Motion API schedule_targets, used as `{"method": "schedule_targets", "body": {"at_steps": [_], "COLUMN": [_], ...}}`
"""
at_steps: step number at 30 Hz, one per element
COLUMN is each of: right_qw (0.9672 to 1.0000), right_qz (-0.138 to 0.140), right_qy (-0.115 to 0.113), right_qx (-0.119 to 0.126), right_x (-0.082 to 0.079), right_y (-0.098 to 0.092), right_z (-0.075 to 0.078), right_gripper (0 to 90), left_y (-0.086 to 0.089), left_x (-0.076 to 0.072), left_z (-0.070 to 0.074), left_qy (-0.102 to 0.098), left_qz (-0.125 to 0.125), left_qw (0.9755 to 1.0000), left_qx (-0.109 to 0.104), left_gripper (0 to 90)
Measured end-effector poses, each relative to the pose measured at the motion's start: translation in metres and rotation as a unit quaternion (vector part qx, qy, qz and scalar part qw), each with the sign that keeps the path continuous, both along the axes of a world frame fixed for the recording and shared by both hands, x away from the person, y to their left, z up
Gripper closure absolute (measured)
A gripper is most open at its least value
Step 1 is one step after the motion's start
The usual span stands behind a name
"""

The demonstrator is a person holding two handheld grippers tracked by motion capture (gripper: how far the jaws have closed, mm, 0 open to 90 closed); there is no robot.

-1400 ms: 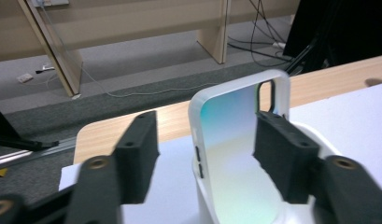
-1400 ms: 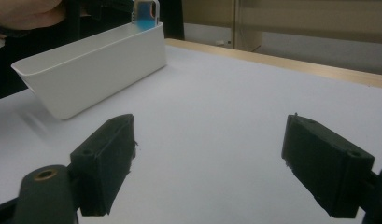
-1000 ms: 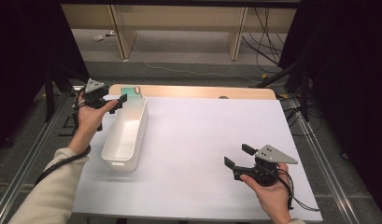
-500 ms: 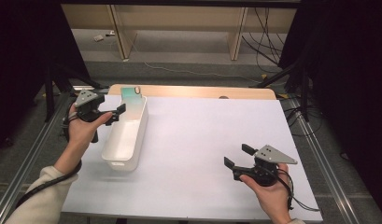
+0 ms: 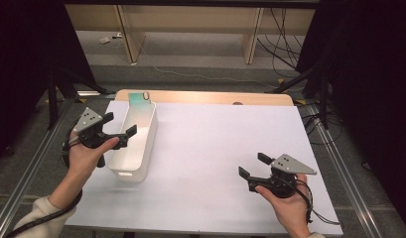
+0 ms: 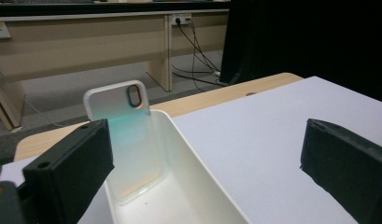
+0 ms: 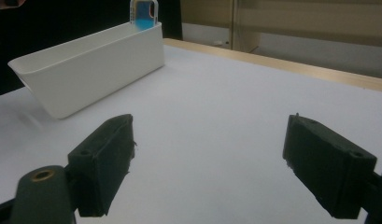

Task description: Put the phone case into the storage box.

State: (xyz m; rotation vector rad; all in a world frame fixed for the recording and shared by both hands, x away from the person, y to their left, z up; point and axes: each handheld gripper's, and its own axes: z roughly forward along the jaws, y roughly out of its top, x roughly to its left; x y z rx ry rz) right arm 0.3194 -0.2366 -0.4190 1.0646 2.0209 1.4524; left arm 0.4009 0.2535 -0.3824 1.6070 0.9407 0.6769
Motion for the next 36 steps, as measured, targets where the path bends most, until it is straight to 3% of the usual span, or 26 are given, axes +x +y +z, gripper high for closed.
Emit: {"method": "schedule_targets", "body": {"at_steps": [3, 6, 8, 26, 27, 28, 29, 31, 36], "right_qw": [0.9999, 1.0, 0.9999, 1.0, 1.0, 1.0, 1.0, 1.0, 1.0], "right_qz": [0.003, -0.002, 0.001, 0.002, 0.001, 0.001, 0.003, 0.001, 0.001], "right_qy": [-0.003, 0.0, -0.004, 0.002, 0.003, 0.003, 0.003, 0.001, 0.002], "right_qx": [0.011, 0.0, 0.011, 0.006, 0.006, 0.006, 0.006, 0.005, 0.006], "right_x": [0.001, 0.0, 0.001, -0.001, -0.001, -0.001, -0.001, 0.0, 0.0], "right_y": [0.001, 0.0, 0.001, 0.0, 0.0, 0.0, 0.0, 0.0, 0.0], "right_z": [-0.001, 0.0, -0.001, 0.001, 0.001, 0.001, 0.001, 0.0, 0.001], "right_gripper": [17.7, 17.7, 17.7, 17.6, 17.6, 17.6, 17.6, 17.6, 17.6], "left_y": [-0.003, -0.003, -0.004, -0.012, 0.008, 0.009, 0.009, 0.009, 0.008], "left_x": [-0.008, -0.014, -0.018, -0.052, -0.037, -0.036, -0.037, -0.04, -0.045], "left_z": [-0.003, -0.004, -0.005, -0.013, -0.004, -0.003, -0.003, -0.005, -0.009], "left_qy": [0.007, 0.006, 0.008, 0.008, -0.097, -0.099, -0.098, -0.097, -0.096], "left_qz": [-0.007, -0.008, -0.01, -0.039, -0.07, -0.095, -0.101, -0.09, -0.092], "left_qw": [0.9999, 0.9999, 0.9999, 0.9991, 0.9827, 0.9795, 0.9789, 0.9804, 0.9807], "left_qx": [-0.004, -0.005, -0.008, -0.016, 0.141, 0.148, 0.148, 0.146, 0.143], "left_gripper": [1.7, 1.5, 1.5, 1.6, 1.7, 1.7, 1.7, 1.7, 1.8]}}
